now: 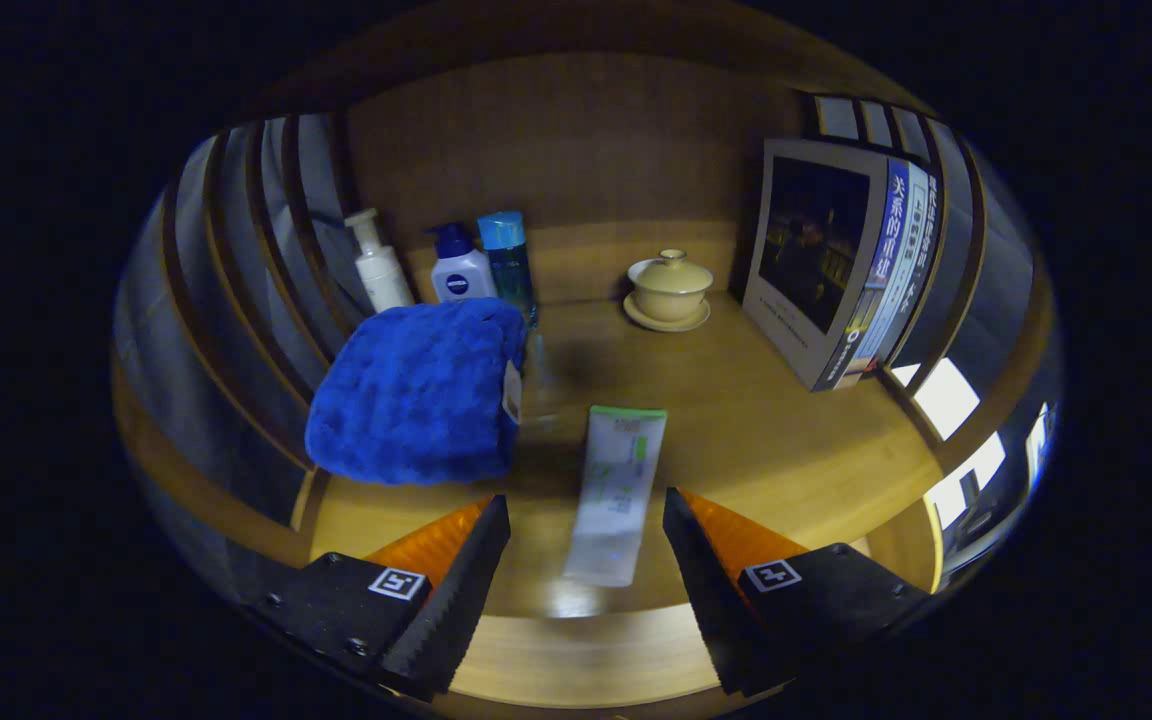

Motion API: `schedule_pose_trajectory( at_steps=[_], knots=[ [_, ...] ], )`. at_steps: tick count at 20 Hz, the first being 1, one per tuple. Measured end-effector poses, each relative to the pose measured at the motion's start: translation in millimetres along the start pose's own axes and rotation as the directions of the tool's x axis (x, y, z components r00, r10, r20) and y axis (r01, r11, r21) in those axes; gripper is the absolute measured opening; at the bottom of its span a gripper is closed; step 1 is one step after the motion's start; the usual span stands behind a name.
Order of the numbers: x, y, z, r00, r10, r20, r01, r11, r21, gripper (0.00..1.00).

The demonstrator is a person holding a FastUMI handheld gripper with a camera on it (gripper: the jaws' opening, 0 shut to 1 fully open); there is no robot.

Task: Pull open the drawer, take out the items inside it, and place them on the countertop above the cabinet.

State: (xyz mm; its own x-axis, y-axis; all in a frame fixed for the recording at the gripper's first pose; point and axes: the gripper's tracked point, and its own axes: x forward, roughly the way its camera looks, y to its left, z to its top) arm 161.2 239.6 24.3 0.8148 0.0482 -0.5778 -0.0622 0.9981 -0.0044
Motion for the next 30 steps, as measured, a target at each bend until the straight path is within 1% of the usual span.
schedule_pose_trajectory(
  at_steps=[3,7,11,16,18,21,27,30],
  knots=[
    [-17,-1,-4,0.997,0.018,0.069,-0.019,1.0,0.007,1.0],
    [-49,-6,-12,0.988,0.021,0.152,-0.016,0.999,-0.035,1.0],
    [-92,-10,-12,0.962,0.022,0.272,-0.009,0.999,-0.05,1.0],
    [-139,-25,-41,0.937,0.011,0.348,0.012,0.998,-0.065,1.0],
    [-157,-32,-54,0.922,0.0,0.387,0.022,0.998,-0.052,0.99],
    [-172,-44,-78,0.917,-0.014,0.398,0.028,0.999,-0.029,0.99],
    [-191,-64,-125,0.908,-0.056,0.415,0.079,0.996,-0.04,0.99],
    [-197,-66,-144,0.904,-0.061,0.422,0.084,0.996,-0.036,0.99]
  ],
)
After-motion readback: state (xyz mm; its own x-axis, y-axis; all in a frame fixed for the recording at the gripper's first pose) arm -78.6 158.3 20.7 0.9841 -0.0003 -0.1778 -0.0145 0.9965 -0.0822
